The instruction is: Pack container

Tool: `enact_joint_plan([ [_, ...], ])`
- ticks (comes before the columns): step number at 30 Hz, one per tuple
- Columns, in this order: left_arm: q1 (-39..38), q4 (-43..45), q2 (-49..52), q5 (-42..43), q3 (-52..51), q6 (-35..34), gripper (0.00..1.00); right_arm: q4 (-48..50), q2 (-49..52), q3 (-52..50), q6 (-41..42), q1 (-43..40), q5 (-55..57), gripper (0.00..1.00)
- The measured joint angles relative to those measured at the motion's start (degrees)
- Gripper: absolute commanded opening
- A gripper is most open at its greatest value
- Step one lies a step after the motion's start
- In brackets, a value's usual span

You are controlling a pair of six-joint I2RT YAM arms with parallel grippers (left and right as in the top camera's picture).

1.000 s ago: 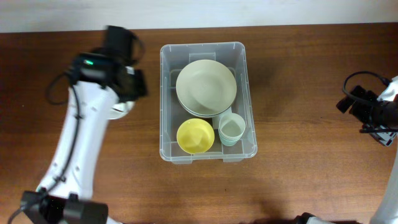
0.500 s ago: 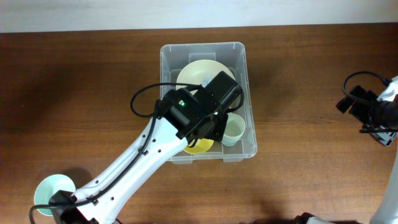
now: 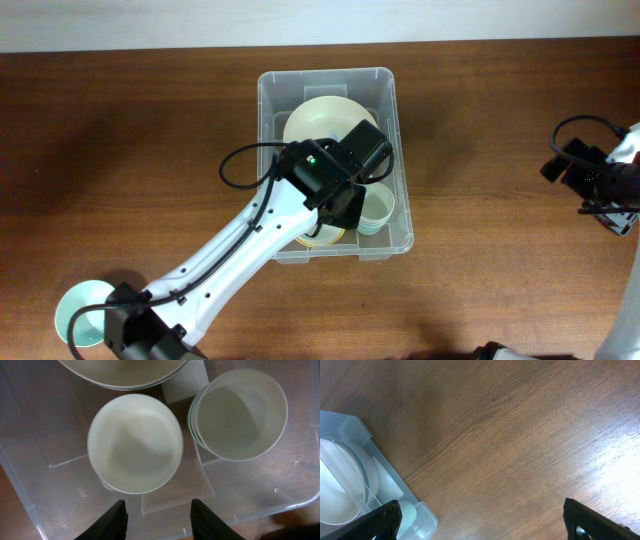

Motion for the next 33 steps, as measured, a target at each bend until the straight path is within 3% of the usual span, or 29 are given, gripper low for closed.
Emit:
enact_joint_plan([
  [8, 4.92, -1.2, -0.07, 0.09, 0.0, -0.09, 0.43, 0.0, 0.0, 0.0, -0.13, 0.0, 0.0, 0.99],
  [12, 17.27, -4.5, -2.23, -1.6, -0.11, -2.56, 0.43, 0.0, 0.0, 0.0, -0.15, 0.0, 0.0, 0.99],
  [18, 45.94, -5.92, -11.15, -5.25, -2.34, -7.45, 0.51, 0.0, 0.0, 0.0, -0.13, 0.0, 0.0, 0.99],
  [23, 64.06, -4.96, -14.1, -4.87, -13.75, -10.95, 0.52, 0.0, 0.0, 0.0, -0.15, 0.0, 0.0, 0.99],
  [27, 73.13, 0.22, -13.55, -3.76, -26.95, -12.63, 0.52, 0.02, 0.0, 0.0, -0.15, 0.0, 0.0, 0.99],
  [33, 79.65, 9.46, -13.33, -2.78, -39.71, -13.55, 0.62, 0.02, 0.0, 0.0, -0.13, 0.0, 0.0, 0.99],
])
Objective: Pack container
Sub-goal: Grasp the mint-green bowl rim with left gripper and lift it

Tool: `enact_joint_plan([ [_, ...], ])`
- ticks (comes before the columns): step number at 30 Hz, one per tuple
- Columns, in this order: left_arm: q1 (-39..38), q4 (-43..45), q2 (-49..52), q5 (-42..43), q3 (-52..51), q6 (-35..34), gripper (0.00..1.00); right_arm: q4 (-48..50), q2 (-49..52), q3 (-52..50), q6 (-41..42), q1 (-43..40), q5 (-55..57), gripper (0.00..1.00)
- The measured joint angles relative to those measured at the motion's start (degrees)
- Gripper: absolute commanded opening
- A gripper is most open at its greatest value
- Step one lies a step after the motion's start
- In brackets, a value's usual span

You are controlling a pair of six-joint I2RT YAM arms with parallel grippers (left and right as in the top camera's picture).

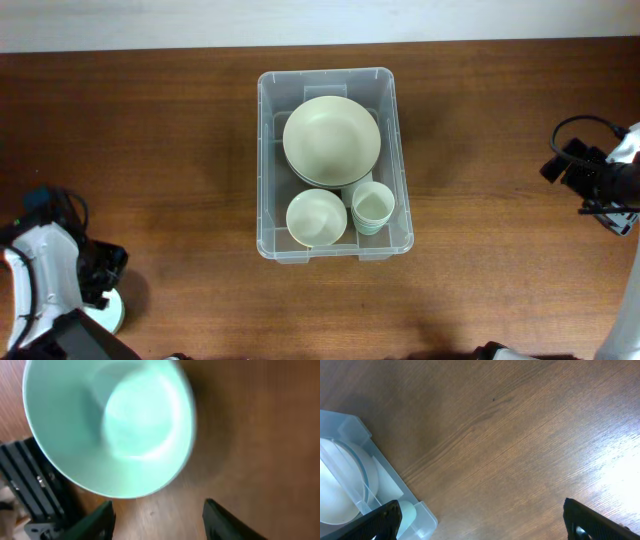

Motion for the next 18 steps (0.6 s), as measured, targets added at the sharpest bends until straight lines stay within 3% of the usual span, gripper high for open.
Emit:
enact_joint_plan([
  [4, 1.09, 6.73, 0.02, 0.04, -5.33, 0.24, 0.68, -0.02, 0.0, 0.0, -0.04, 0.0, 0.0, 0.99],
  [8, 1.09, 12.28, 0.04, -0.72, -7.93, 1.11, 0.67, -0.02, 0.0, 0.0, -0.07, 0.0, 0.0, 0.99],
  [11, 1.09, 14.19, 0.04, -1.16, -8.44, 1.64, 0.51, -0.02, 0.0, 0.0, -0.04, 0.0, -0.04, 0.99],
  [13, 1.09, 15.96, 0.04, -1.29, -8.44, 2.58, 0.3, -0.02, 0.0, 0.0, -0.02, 0.0, -0.15, 0.99],
  [16, 1.09, 16.41, 0.04, -1.27, -8.44, 2.69, 0.09, -0.02, 0.0, 0.0, 0.0, 0.0, -0.17, 0.99],
  [18, 1.09, 16.44, 0.04, -1.29, -8.44, 3.3, 0.01, -0.02, 0.0, 0.0, -0.02, 0.0, -0.2, 0.99],
])
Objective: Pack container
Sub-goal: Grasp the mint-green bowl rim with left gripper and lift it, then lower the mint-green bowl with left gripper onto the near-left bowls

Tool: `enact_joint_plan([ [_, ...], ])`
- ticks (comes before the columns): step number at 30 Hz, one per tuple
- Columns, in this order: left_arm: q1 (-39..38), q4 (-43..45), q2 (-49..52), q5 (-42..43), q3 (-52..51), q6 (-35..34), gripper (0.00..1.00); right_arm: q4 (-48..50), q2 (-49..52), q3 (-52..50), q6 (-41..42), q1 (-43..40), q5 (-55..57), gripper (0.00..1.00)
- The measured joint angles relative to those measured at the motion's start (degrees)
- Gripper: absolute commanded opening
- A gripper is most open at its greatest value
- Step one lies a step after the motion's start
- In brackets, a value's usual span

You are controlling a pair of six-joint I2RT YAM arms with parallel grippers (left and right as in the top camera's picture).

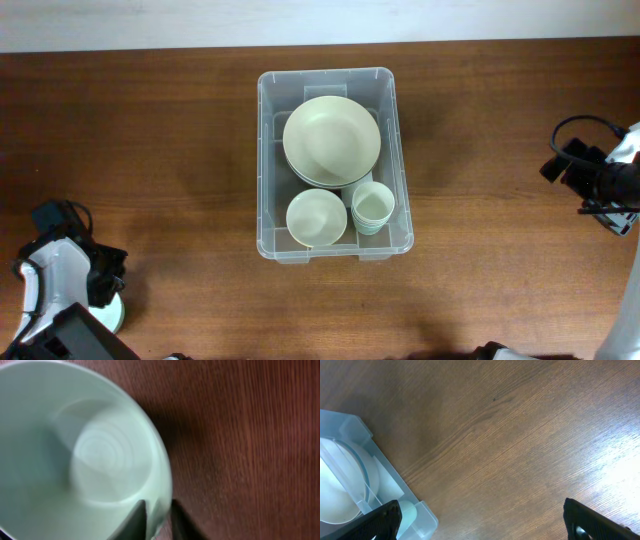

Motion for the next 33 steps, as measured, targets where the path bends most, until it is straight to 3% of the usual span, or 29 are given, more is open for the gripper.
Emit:
enact_joint_plan([
  [11, 0.0, 0.09, -0.02, -0.09, 0.0, 0.55, 0.01, 0.0, 0.0, 0.0, 0.0, 0.0, 0.02, 0.99],
  [17, -2.6, -0.44, -0.02, 4.37, 1.49, 4.74, 0.0, 0.0, 0.0, 0.0, -0.02, 0.0, 0.0, 0.99],
  [23, -14.99, -8.11, 0.07, 7.23, 13.0, 8.57, 0.0, 0.02, 0.0, 0.0, 0.0, 0.0, 0.0, 0.99],
  [33, -50.27, -15.34, 0.04, 8.02, 38.71, 9.84, 0.01, 0.0, 0.0, 0.0, -0.02, 0.0, 0.0, 0.99],
])
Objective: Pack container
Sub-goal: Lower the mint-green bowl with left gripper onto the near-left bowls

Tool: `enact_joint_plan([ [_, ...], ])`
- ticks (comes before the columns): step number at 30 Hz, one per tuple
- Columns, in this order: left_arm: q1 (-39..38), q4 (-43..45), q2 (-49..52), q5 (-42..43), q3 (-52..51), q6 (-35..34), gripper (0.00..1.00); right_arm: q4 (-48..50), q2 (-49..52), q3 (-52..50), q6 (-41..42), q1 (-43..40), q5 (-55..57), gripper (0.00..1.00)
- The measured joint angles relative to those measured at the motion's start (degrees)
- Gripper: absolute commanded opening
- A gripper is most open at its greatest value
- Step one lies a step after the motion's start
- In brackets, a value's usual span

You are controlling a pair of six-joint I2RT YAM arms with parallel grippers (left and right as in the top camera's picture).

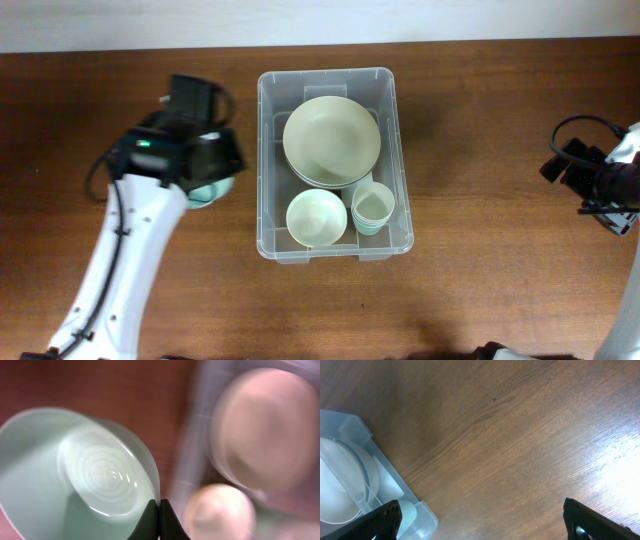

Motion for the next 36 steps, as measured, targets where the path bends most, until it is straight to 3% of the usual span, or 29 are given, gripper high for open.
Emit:
enact_joint_plan([
  [5, -16.61, 0.24, 0.11, -1.51, 1.49, 0.0, 0.01, 0.0, 0.0, 0.0, 0.0, 0.0, 0.0, 0.99],
  [13, -28.41, 0.11, 8.17, -2.4, 1.6, 0.0, 0.0, -0.11, 0.0, 0.0, 0.02, 0.0, 0.0, 0.99],
  [22, -29.31, -0.72, 17.49, -2.8, 1.6, 0.0, 0.03, -0.22, 0.0, 0.0, 0.0, 0.0, 0.0, 0.99],
  [23, -29.31, -0.81, 17.97, -2.84, 1.6, 0.0, 0.31, -0.22, 0.0, 0.0, 0.02, 0.0, 0.0, 0.99],
  [24, -29.31, -0.92, 18.34, -2.86, 1.6, 0.15, 0.38, -0.22, 0.0, 0.0, 0.02, 0.0, 0.0, 0.99],
  [31, -28.85, -3.78, 18.34, -2.86, 3.1, 2.16, 0.41, -0.22, 0.0, 0.0, 0.02, 0.0, 0.0, 0.99],
  [36, -24.37, -5.7, 16.61, -3.5, 7.54, 2.8, 0.41, -0.22, 0.0, 0.0, -0.02, 0.0, 0.0, 0.99],
])
